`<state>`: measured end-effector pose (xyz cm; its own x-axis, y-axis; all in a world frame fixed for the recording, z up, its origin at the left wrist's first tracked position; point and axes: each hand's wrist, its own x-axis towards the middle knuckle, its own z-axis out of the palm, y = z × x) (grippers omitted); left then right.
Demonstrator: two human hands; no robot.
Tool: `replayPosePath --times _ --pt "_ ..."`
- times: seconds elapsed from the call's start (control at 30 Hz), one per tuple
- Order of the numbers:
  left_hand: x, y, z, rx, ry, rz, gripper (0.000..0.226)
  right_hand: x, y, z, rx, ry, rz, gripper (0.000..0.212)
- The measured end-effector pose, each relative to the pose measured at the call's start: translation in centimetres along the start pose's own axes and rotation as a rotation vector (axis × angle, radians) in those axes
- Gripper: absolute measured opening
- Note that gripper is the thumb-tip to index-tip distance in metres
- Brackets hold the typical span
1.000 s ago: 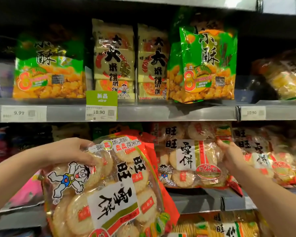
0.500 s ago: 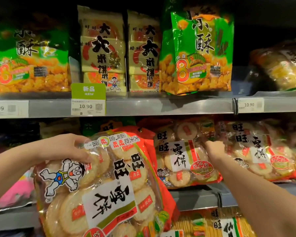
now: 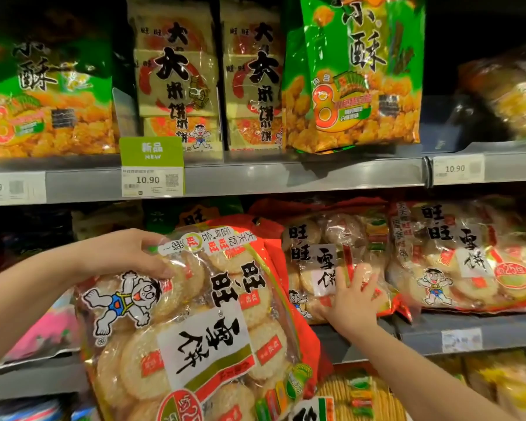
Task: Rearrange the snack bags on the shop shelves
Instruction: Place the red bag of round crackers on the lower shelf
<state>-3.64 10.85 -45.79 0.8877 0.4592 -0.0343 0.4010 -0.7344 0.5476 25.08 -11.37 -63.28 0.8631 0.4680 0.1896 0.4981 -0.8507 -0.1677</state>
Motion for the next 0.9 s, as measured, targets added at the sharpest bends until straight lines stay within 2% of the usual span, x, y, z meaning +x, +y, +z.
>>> replayPosePath --times 0.1,0.13,0.27,0.37,0.4,0.47,0.53,0.6,0.67,0.73,0.83,0.9 --pt "-0.1 0.3 0.2 -0.013 -0.006 0.010 0.077 1.7 0.2 0.1 0.030 -0.019 -0.007 0.102" --pt "-0.1 0.3 0.2 -0.014 -0.005 0.012 0.079 2.0 0.3 0.3 0.027 -0.021 -0.016 0.101" --pt "-0.1 -0.4 0.0 -0.008 -0.002 -0.015 0.113 2.2 0.8 -0.1 0.087 -0.067 -0.042 0.089" --pt "-0.3 -1.0 -0.2 -0.054 0.002 -0.009 0.116 0.1 0.7 -1.9 0.486 0.049 -0.067 0.066" --pt "-0.4 -1.1 -0.2 -0.067 -0.005 0.013 0.114 -1.4 0.4 -2.5 0.651 0.021 -0.112 0.061" --pt "-0.7 -1.1 -0.5 -0.082 -0.029 0.067 0.102 -4.2 -0.4 -3.1 0.938 -0.185 -0.225 0.045" --pt "-0.9 -1.0 -0.9 -0.142 -0.028 0.098 0.094 -5.7 -1.1 -3.4 1.014 -0.433 -0.309 0.037" --pt "-1.0 -1.4 -1.0 -0.239 -0.007 0.116 0.092 -5.8 -1.5 -3.8 0.936 -0.587 -0.399 0.056" --pt "-1.0 -2.0 -0.6 -0.336 0.034 0.111 0.094 -5.7 -1.9 -4.7 0.915 -0.627 -0.418 0.071" --pt "-1.0 -2.5 0.1 -0.427 0.076 0.115 0.101 -5.5 -1.9 -5.7 0.930 -0.593 -0.429 0.074" --pt "-0.6 -2.1 1.6 -0.497 0.149 0.160 0.102 -4.6 -0.9 -8.4 0.943 -0.453 -0.437 0.075" --pt "0.0 -1.9 3.1 -0.562 0.196 0.151 0.101 -3.1 0.0 -10.6 0.891 -0.326 -0.429 0.060"
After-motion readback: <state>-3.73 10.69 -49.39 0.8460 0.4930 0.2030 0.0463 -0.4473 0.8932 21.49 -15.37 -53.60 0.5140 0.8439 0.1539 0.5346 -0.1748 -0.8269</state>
